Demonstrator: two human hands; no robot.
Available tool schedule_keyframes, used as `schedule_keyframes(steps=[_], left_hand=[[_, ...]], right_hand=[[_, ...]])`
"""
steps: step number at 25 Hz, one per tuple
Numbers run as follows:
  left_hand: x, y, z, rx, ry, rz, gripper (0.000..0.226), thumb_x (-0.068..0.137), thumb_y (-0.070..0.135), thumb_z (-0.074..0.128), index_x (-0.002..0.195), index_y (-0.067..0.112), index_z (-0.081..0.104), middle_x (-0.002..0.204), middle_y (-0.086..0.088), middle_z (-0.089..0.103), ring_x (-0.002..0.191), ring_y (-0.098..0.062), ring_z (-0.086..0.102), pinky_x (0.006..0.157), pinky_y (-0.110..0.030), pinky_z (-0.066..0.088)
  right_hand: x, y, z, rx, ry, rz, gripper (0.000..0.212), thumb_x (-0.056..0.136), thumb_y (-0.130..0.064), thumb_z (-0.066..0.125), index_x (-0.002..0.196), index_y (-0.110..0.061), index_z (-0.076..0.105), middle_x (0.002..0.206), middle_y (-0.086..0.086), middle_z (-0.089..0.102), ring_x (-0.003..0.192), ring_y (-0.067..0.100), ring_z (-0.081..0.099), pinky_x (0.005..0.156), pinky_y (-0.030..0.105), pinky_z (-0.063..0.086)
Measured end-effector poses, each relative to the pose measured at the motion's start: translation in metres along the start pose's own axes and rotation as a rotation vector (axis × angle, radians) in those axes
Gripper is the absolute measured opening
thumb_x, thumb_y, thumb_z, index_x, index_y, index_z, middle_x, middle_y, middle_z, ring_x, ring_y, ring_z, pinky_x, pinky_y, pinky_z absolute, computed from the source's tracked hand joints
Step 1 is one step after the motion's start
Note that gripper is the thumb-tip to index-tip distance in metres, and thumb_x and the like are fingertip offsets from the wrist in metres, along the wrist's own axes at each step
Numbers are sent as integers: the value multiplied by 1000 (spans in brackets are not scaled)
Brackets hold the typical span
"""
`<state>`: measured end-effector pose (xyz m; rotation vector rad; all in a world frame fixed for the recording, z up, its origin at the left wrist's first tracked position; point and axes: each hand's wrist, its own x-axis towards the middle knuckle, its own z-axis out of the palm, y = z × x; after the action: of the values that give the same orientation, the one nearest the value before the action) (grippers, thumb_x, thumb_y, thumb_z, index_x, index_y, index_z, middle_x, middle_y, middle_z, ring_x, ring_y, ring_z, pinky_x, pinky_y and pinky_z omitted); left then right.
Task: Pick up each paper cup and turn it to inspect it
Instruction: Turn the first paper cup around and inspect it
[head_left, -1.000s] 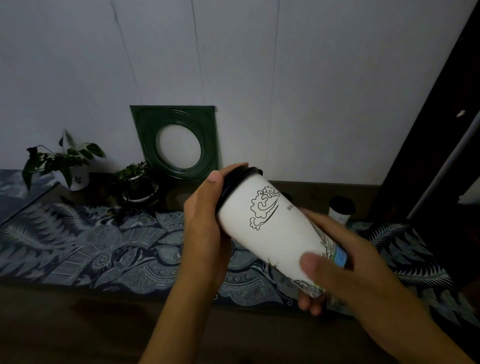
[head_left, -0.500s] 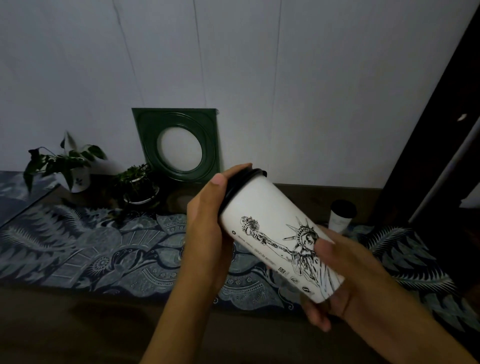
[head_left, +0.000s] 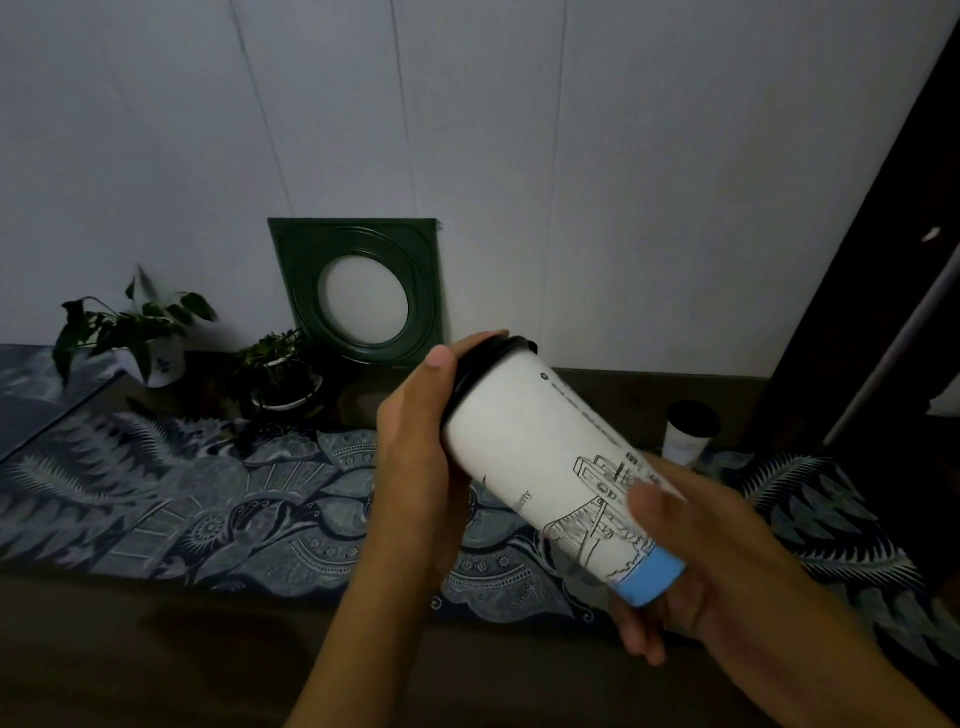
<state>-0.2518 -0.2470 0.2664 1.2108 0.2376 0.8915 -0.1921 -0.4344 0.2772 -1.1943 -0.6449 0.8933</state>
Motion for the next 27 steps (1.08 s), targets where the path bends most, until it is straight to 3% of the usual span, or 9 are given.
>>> schedule_keyframes(steps=[2,5,9,13,16,19,22,25,27], left_hand=[[1,-1,1,16,26,0,34,84,53,56,91,34,83,91,3,82,85,-10,76,66,-25,60],[2,-2,1,47,36,-13,33,83,55,57,90,35,83,91,2,82,84,-11,76,66,-26,60],[2,-2,-4,-3,-3,20,42,88,57,51,99,31,82,97,1,82,90,-11,75,70,-24,59],[1,-1,-4,-46,-18,25,41,88,52,54,102,26,82,98,-2,81,93,-13,75,72,-24,58],[0,0,-3,-7,18,15,32,85,51,56,89,35,83,83,5,81,79,-7,76,62,-21,58],[-2,-1,-3,-7,28,7,29,83,52,58,85,36,83,79,6,81,75,-6,75,59,-21,58],[-2,-2,-4,-23,11,5,34,86,53,55,94,34,83,92,3,82,87,-9,76,66,-23,59],[-3,0,-6,-61,-27,-3,44,89,53,52,109,25,80,110,-6,80,101,-16,74,74,-26,59],[-4,1,-5,-49,-19,-6,44,88,53,53,108,26,81,110,-5,80,101,-16,74,75,-26,59]], right_hand=[[3,3,2,-595,76,-268,68,62,-58,74,126,-56,51,114,-12,71,80,8,72,59,17,57],[7,13,-4,-1323,240,-652,85,70,-58,62,146,-33,32,125,-5,62,95,7,65,72,17,56],[4,6,6,-550,162,-297,77,58,-54,78,128,-61,46,112,-17,71,84,7,71,60,17,58],[2,1,6,165,12,67,75,40,-53,94,109,-37,70,86,13,76,45,25,64,36,26,49],[4,3,7,-571,50,-229,80,54,-62,81,127,-60,47,114,-20,69,84,6,70,58,16,56],[8,15,-4,-1343,214,-680,86,72,-62,63,146,-32,31,132,-8,58,105,0,55,78,11,51],[5,12,0,-813,180,-435,83,64,-58,77,139,-47,43,122,-16,66,98,-2,64,70,8,53],[2,5,-1,99,40,-3,75,48,-50,93,117,-32,68,81,13,75,48,22,66,39,27,51],[2,3,1,154,-14,59,71,49,-51,93,113,-30,70,77,14,74,45,25,64,38,28,50]])
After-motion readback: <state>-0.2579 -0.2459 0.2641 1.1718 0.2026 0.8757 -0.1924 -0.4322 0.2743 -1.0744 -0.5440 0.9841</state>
